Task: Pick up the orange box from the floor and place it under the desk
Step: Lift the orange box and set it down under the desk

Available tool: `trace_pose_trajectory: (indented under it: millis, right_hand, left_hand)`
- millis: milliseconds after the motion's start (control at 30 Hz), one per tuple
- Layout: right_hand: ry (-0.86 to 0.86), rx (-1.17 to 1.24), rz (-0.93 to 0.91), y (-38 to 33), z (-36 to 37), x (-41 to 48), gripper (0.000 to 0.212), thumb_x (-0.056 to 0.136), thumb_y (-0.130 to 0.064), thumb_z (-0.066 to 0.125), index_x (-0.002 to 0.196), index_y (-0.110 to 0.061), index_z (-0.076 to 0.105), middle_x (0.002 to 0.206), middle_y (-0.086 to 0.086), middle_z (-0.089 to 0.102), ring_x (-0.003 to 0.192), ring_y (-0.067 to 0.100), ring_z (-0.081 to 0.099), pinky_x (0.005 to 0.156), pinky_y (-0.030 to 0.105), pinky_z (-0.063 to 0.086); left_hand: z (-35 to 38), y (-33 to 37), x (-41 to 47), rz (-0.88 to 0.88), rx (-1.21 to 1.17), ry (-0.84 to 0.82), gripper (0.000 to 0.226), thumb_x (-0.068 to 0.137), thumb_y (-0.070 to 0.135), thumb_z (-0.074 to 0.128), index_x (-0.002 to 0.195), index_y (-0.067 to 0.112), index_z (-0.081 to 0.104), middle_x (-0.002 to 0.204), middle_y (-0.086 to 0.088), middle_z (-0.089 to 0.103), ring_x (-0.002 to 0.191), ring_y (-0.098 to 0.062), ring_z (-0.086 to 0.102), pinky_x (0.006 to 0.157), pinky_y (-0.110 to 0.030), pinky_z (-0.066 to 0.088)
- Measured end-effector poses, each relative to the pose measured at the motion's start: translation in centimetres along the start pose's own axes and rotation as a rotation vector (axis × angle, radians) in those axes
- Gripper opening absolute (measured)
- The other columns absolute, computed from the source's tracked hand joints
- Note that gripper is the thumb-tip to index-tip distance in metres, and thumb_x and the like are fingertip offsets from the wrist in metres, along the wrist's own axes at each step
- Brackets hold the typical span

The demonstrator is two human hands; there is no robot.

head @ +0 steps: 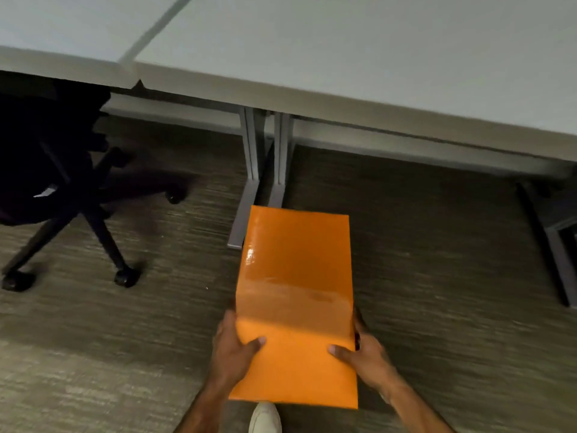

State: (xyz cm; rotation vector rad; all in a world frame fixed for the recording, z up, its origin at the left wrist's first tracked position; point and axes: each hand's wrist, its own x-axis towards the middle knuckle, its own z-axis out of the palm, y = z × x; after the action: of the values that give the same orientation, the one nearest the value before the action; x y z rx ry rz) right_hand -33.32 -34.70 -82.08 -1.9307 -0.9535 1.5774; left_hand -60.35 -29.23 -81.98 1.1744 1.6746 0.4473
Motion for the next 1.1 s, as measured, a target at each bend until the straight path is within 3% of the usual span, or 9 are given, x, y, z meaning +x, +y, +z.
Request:
trace_pose_trajectory:
  millis: [100, 200, 367, 500, 567, 667, 867, 1033, 1100]
  right_hand:
    - [0.038, -0.019, -0.009, 0.2, 0.5, 2.3, 0.1, 0.081, -0.026, 0.079, 0.151, -0.037, 0.009, 0.143, -0.003, 0.045, 0.13, 0.019, 0.045, 0.11, 0.036, 0.039]
    - [0.079, -0.024, -0.022, 1.8, 1.3, 5.3, 0.107, 0.08, -0.018, 0.079, 0.156, -0.025, 0.003, 0.156, 0.004, 0.034, 0.14, 0.023, 0.038, 0.114, 0.04, 0.035]
    - [0.073, 0.049, -0.012, 5.6, 1.3, 10.3, 0.103, 0.083, -0.022, 0.077, 0.155, -0.037, 0.005, 0.154, 0.0, 0.04, 0.135, 0.024, 0.044, 0.109, 0.047, 0.042]
    - [0.063, 0.02, -0.073, 8.5, 0.8, 13.9, 0.098, 0.085, -0.018, 0.075, 0.154, -0.039, 0.009, 0.152, -0.003, 0.043, 0.131, 0.019, 0.049, 0.103, 0.041, 0.047]
    - [0.071, -0.036, -0.08, 9.5, 0.2, 15.9, 0.1, 0.084, -0.02, 0.075, 0.155, -0.037, 0.007, 0.154, -0.002, 0.041, 0.133, 0.022, 0.048, 0.105, 0.047, 0.045]
    - [0.077, -0.024, -0.069, 10.8, -0.8, 18.9, 0.1, 0.085, -0.018, 0.074, 0.155, -0.035, 0.006, 0.155, 0.001, 0.038, 0.134, 0.026, 0.046, 0.102, 0.045, 0.047]
    - [0.056, 0.013, -0.059, 12.3, -2.5, 23.8, 0.093, 0.086, -0.01, 0.071, 0.152, -0.039, 0.011, 0.142, 0.001, 0.05, 0.117, 0.015, 0.052, 0.062, 0.007, 0.048]
    - [0.042, 0.048, -0.06, 12.5, -3.6, 26.8, 0.09, 0.087, -0.011, 0.07, 0.152, -0.041, 0.017, 0.142, -0.002, 0.049, 0.123, 0.021, 0.052, 0.071, 0.027, 0.051]
    - [0.038, 0.058, -0.055, 12.9, -3.5, 27.3, 0.091, 0.087, -0.012, 0.07, 0.151, -0.044, 0.015, 0.14, -0.002, 0.05, 0.122, 0.02, 0.051, 0.07, 0.026, 0.049]
  left_hand:
    - [0.7, -0.4, 3.4, 0.027, 0.031, -0.023, 0.084, 0.073, 0.017, 0.083, 0.144, 0.018, 0.038, 0.133, -0.009, 0.058, 0.121, -0.029, 0.055, 0.102, -0.036, 0.043]
    - [1.9, -1.3, 7.1, 0.086, 0.063, 0.0, 0.094, 0.073, 0.01, 0.083, 0.151, 0.016, 0.031, 0.144, -0.012, 0.051, 0.131, -0.031, 0.05, 0.106, -0.033, 0.038]
    - [5.3, -3.8, 12.6, 0.105, 0.13, -0.037, 0.098, 0.079, 0.011, 0.078, 0.155, 0.028, 0.019, 0.149, -0.01, 0.044, 0.132, -0.03, 0.046, 0.106, -0.038, 0.041]
    - [7.9, -6.8, 15.8, 0.168, 0.041, -0.071, 0.092, 0.081, 0.005, 0.073, 0.154, 0.029, 0.023, 0.145, 0.006, 0.044, 0.128, -0.011, 0.042, 0.102, -0.032, 0.041]
    - [9.6, -7.8, 17.7, 0.146, 0.038, -0.086, 0.091, 0.083, 0.005, 0.072, 0.155, 0.025, 0.02, 0.154, 0.0, 0.039, 0.136, -0.017, 0.04, 0.106, -0.035, 0.042]
    - [11.8, -8.5, 20.9, 0.134, 0.074, -0.064, 0.091, 0.085, 0.008, 0.072, 0.156, 0.025, 0.019, 0.155, -0.005, 0.038, 0.138, -0.022, 0.041, 0.096, -0.022, 0.035]
    - [14.7, -8.4, 25.8, 0.132, 0.136, -0.075, 0.084, 0.085, 0.009, 0.07, 0.151, 0.035, 0.025, 0.142, -0.005, 0.053, 0.125, -0.029, 0.054, 0.101, -0.048, 0.048]
    - [16.6, -8.7, 27.6, 0.127, 0.092, -0.065, 0.082, 0.087, 0.003, 0.064, 0.15, 0.037, 0.024, 0.137, -0.008, 0.056, 0.115, -0.029, 0.059, 0.087, -0.046, 0.056]
    - [17.0, -9.0, 28.1, 0.128, 0.108, -0.061, 0.081, 0.087, 0.004, 0.063, 0.151, 0.033, 0.023, 0.139, -0.009, 0.054, 0.116, -0.029, 0.058, 0.089, -0.045, 0.055]
